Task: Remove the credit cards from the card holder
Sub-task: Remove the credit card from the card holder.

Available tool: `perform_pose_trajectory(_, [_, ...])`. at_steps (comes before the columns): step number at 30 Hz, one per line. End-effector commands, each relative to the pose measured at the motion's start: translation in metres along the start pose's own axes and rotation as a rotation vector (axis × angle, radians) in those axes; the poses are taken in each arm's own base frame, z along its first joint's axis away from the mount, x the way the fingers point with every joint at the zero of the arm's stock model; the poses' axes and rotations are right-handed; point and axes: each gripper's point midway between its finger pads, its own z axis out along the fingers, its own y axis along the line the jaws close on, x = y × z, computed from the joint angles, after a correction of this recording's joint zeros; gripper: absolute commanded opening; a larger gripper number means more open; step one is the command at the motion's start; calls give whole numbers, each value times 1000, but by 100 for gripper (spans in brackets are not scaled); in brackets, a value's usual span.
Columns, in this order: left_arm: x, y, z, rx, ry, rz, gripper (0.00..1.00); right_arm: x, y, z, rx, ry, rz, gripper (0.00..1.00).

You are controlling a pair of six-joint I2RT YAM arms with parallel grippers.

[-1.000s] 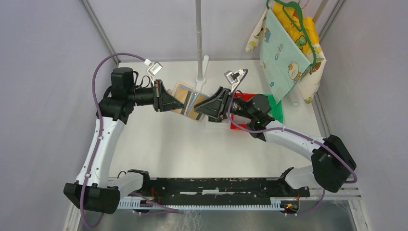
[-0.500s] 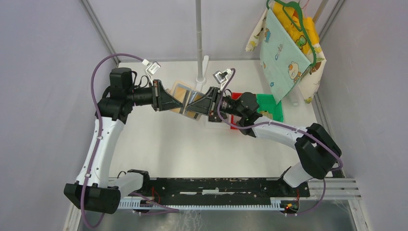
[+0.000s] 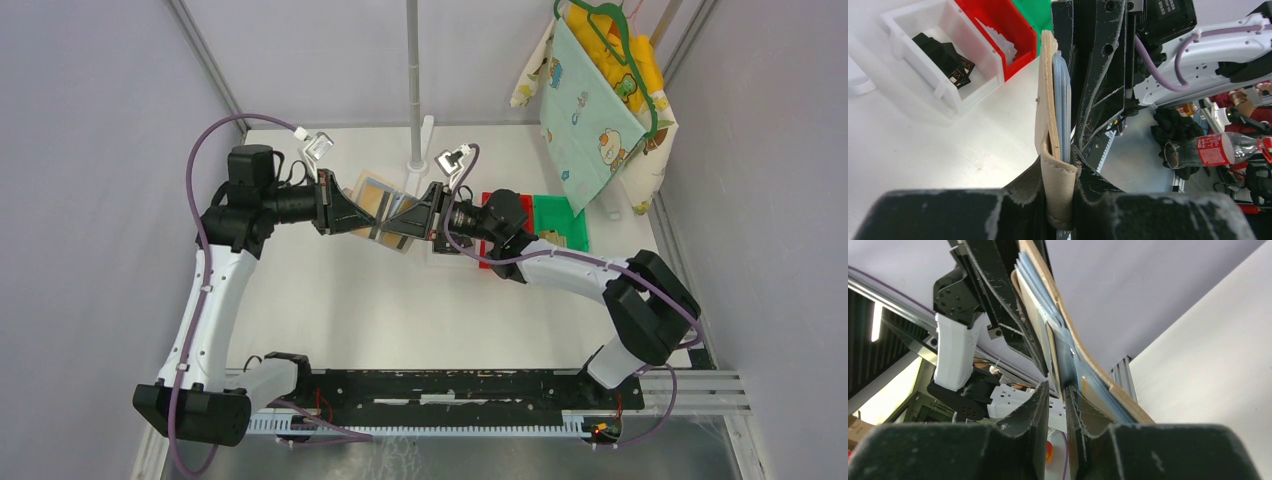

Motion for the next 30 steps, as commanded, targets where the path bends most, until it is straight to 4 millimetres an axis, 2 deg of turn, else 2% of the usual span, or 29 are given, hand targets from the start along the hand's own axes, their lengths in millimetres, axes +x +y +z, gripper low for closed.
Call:
perform_pose_trajectory(1, [19, -9, -1, 50, 51, 24, 17, -28, 49, 17, -79, -81, -139, 16])
perform_pose_trajectory(3, [19, -13, -1, 75, 54, 23, 23, -27, 50, 16, -74, -78, -151, 3])
perform_pose_trajectory(4, [19, -16, -1, 89, 56, 22, 26, -26, 50, 15, -76, -77, -151, 0])
perform_pose_trajectory(9, [17, -30, -2, 174, 71, -3, 33, -20, 49, 8, -84, -77, -153, 0])
perform_pose_trajectory(14, [19, -52, -7, 318, 100, -45, 32, -10, 42, -4, -61, -70, -161, 0])
perform_pose_trajectory(21, [12, -68, -14, 371, 94, -24, 28, 1, 34, -16, -41, -75, -146, 0])
perform_pose_trajectory(26, [8, -72, -16, 371, 87, -8, 20, 2, 34, -18, -45, -76, -141, 0])
perform_pose_trajectory(30, [7, -73, -17, 372, 86, -8, 19, 5, 30, -20, -28, -65, -143, 0])
